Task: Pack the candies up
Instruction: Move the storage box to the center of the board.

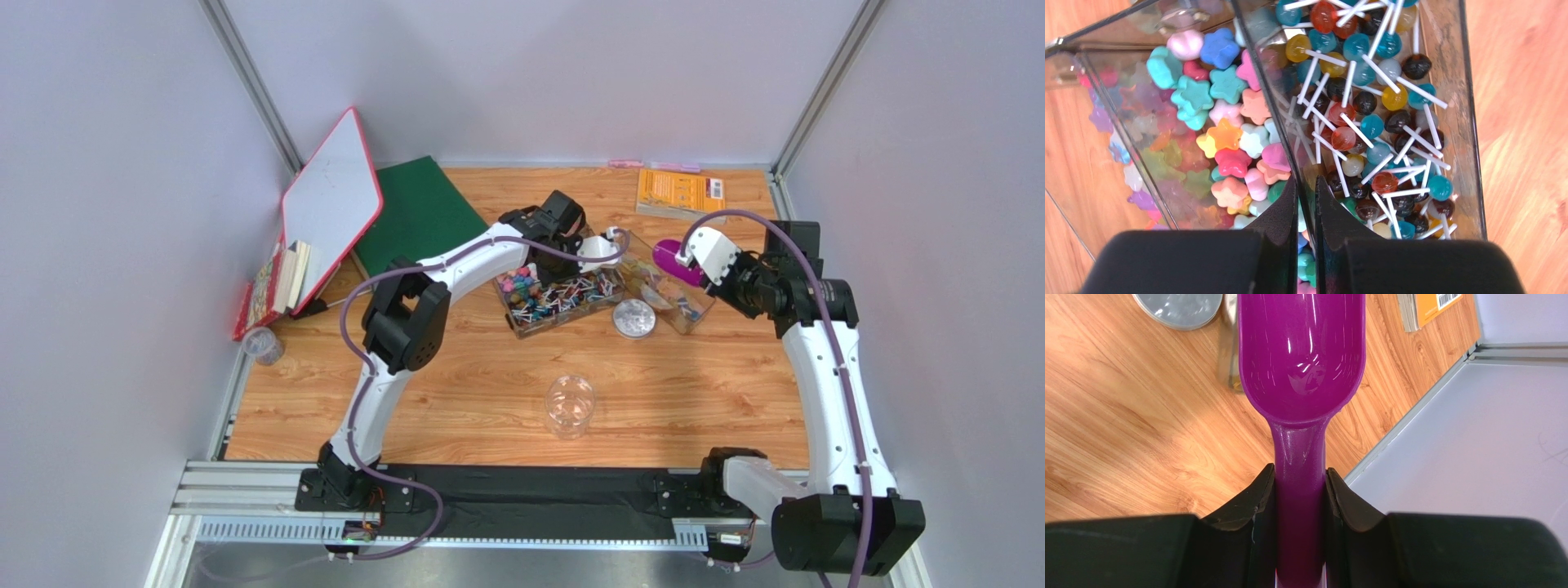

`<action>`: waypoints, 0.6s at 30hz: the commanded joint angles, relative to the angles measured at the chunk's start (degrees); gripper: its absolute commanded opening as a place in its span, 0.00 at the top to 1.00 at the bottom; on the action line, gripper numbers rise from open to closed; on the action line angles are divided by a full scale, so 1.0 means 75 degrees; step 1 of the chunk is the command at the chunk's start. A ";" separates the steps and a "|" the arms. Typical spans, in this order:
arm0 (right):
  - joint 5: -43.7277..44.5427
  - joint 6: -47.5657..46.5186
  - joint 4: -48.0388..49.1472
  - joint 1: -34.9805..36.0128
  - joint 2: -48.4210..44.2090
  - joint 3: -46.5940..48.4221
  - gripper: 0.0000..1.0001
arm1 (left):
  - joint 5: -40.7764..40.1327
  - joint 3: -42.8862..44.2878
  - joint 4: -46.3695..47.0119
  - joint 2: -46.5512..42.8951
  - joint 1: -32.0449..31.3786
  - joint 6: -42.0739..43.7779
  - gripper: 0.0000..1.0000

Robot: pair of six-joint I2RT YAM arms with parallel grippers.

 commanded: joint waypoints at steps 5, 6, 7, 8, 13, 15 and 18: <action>0.0055 -0.0019 -0.0026 -0.0182 -0.0222 -0.0163 1.00 | 0.1665 0.0322 0.0779 0.0137 -0.0528 0.0956 1.00; 0.0043 -0.0042 -0.0026 -0.0182 -0.0198 -0.0163 1.00 | 0.1665 0.0310 0.0872 0.0137 -0.0540 0.0909 1.00; 0.0055 -0.0054 -0.0026 -0.0182 -0.0175 -0.0151 1.00 | 0.1677 0.0299 0.0931 0.0172 -0.0552 0.0920 1.00; 0.0043 -0.0066 -0.0026 -0.0182 -0.0163 -0.0128 1.00 | 0.1665 0.0310 0.1001 0.0195 -0.0575 0.0920 1.00; 0.0020 -0.0230 -0.0038 -0.0194 -0.0058 0.0012 1.00 | 0.1245 0.0392 0.1412 0.0254 -0.0634 0.0453 0.93; -0.0038 -0.0335 -0.0061 -0.0206 -0.0011 0.0048 1.00 | 0.0882 0.0521 0.1308 0.0184 -0.0622 0.0021 0.78; -0.0144 -0.0569 -0.0108 -0.0217 0.0071 0.0165 1.00 | 0.0693 0.0475 0.1201 -0.0272 -0.0401 -0.0646 0.58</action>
